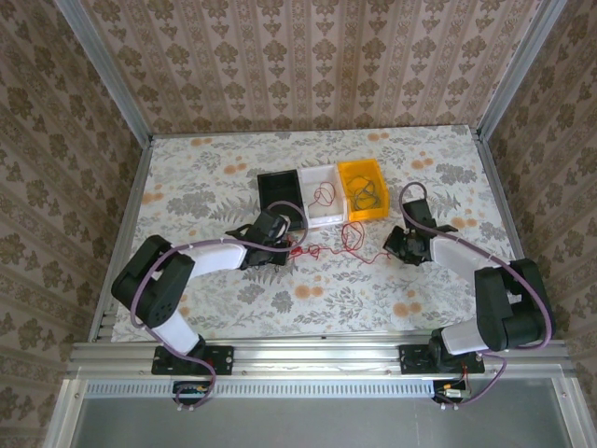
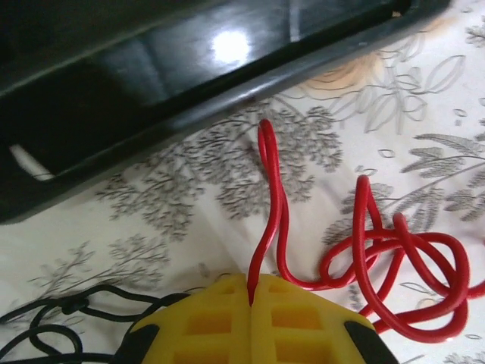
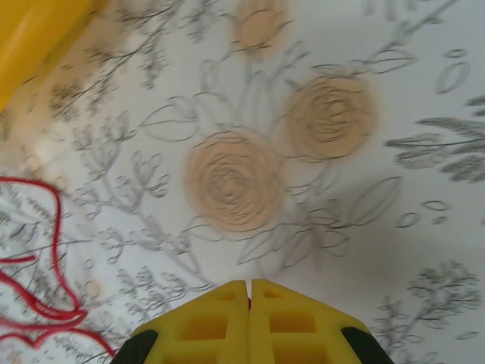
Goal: Untangle the cables
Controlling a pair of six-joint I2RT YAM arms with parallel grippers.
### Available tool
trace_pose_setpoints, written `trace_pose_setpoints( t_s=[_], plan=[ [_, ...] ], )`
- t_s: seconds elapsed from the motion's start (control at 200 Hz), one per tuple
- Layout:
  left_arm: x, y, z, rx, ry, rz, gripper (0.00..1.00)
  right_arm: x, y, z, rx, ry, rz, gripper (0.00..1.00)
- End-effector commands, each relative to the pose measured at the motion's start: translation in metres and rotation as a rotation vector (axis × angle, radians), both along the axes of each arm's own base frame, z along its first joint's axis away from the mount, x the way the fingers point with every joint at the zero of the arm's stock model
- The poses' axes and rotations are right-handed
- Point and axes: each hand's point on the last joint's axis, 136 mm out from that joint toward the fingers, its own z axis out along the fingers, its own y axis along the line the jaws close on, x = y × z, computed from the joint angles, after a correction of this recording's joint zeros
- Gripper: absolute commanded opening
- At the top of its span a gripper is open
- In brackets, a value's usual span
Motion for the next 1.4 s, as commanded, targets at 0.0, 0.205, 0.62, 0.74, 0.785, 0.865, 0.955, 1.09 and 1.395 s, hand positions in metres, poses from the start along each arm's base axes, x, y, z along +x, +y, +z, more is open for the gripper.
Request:
trace_pose_setpoints(
  t_s=[0.0, 0.205, 0.62, 0.74, 0.785, 0.865, 0.955, 1.09, 1.395],
  plan=[
    [-0.007, 0.05, -0.018, 0.149, 0.036, 0.147, 0.0, -0.012, -0.03, 0.003, -0.075, 0.019, -0.123, 0.03],
    [0.0, 0.066, -0.012, 0.116, 0.006, 0.241, 0.0, -0.024, -0.06, 0.008, -0.124, 0.029, -0.22, 0.03],
    [-0.01, 0.004, -0.002, 0.043, -0.039, -0.068, 0.0, 0.0, 0.003, 0.045, -0.082, -0.188, 0.091, 0.52],
    [-0.014, -0.011, -0.004, 0.029, -0.032, -0.115, 0.0, 0.012, 0.028, 0.069, -0.13, -0.283, 0.204, 0.56],
    [-0.015, -0.014, -0.005, 0.024, -0.029, -0.119, 0.0, 0.017, 0.037, 0.071, -0.118, -0.287, 0.233, 0.56],
    [-0.016, -0.018, -0.006, 0.019, -0.025, -0.122, 0.0, 0.025, 0.054, 0.069, -0.091, -0.276, 0.287, 0.56],
    [-0.016, -0.018, -0.007, 0.034, -0.024, -0.121, 0.0, 0.035, 0.075, 0.064, -0.056, -0.268, 0.347, 0.55],
    [-0.016, -0.017, -0.005, 0.035, -0.026, -0.116, 0.0, 0.047, 0.103, 0.049, -0.011, -0.225, 0.417, 0.54],
    [-0.015, -0.013, -0.003, 0.047, -0.031, -0.105, 0.0, 0.054, 0.097, 0.009, -0.085, -0.084, 0.377, 0.29]
  ],
)
